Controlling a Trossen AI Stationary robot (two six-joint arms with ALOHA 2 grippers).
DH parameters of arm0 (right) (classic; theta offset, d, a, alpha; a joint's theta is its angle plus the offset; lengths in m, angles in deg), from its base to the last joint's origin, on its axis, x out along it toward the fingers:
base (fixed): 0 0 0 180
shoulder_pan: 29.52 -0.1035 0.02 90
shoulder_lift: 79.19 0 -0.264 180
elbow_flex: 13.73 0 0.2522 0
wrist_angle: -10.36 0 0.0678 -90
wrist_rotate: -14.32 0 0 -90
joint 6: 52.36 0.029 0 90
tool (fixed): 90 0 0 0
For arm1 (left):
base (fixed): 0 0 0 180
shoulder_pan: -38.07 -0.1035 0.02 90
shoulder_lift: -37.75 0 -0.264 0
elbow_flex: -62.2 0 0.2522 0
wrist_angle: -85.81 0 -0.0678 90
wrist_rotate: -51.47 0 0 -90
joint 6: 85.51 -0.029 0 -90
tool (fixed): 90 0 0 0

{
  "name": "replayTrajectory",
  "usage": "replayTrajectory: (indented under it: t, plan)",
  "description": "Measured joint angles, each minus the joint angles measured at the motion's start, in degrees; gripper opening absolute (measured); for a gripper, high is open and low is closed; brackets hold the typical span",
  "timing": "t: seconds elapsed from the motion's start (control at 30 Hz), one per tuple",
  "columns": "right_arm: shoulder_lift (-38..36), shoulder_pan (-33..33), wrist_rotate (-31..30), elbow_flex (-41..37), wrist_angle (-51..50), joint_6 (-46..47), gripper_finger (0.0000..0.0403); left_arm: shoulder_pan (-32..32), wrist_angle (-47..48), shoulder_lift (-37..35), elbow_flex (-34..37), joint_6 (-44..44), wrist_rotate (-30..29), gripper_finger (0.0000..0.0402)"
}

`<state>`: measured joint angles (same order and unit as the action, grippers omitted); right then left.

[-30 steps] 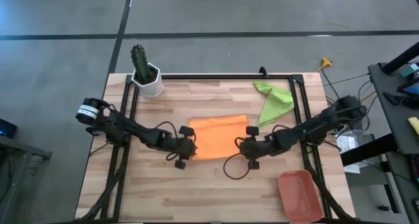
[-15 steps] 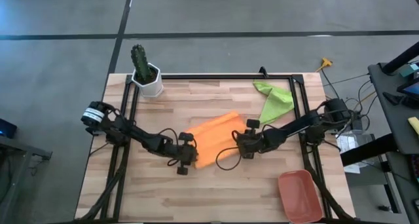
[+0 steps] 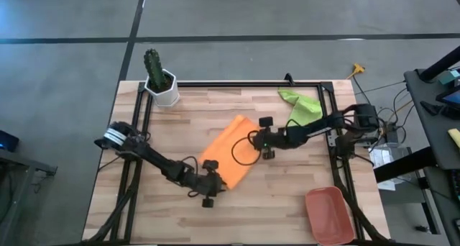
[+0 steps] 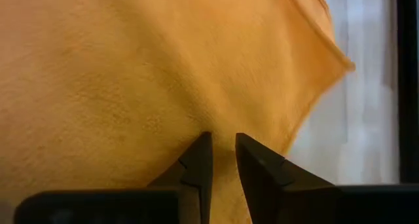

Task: Roll microfiber towels into tight, uniform cylinder then place into a basket
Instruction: Fold the orange microfiber cloth

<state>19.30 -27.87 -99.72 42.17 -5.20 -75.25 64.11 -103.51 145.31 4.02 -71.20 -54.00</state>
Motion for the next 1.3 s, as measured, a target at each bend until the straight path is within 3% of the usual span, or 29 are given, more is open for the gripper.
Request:
replayTrajectory:
  t: [0.17, 0.3, 0.5, 0.6, 0.73, 1.0, 1.2, 1.3]
  plan:
    - [-0.96, 2.07, 0.43, 0.24, 1.05, -3.99, 0.0082, 0.97, 3.50, 3.87, -6.39, -4.87, 2.92, 0.0103]
    - [-4.54, -0.57, 0.39, 0.25, -0.21, -3.41, 0.0107, 1.00, 13.65, -0.31, -8.80, -7.11, 3.12, 0.0103]
    - [-12.49, -7.91, 1.77, -0.44, -4.42, 7.14, 0.0140, 1.76, 28.56, -13.37, -9.88, -9.14, -8.08, 0.0103]
    - [-14.29, -13.29, 3.64, -1.27, -3.25, 12.56, 0.0150, 1.88, 35.51, -19.13, -7.94, -9.15, -10.69, 0.0103]
    - [-12.95, -20.31, 3.14, -1.35, -1.39, 14.78, 0.0148, 1.46, 33.75, -24.45, -3.39, -10.48, -12.03, 0.0103]
    - [-1.96, -28.86, -4.71, 1.27, 11.01, 6.60, 0.0160, 1.93, 29.61, -22.80, 5.80, -25.54, -11.85, 0.0102]
    - [3.46, -29.94, -0.71, 9.19, 10.11, 5.90, 0.0189, 1.96, 27.43, -20.52, 6.69, -25.28, -9.01, 0.0103]
    - [6.69, -29.96, 0.47, 14.16, 4.60, 5.23, 0.0206, 1.99, 26.91, -19.47, 6.85, -25.04, -8.79, 0.0103]
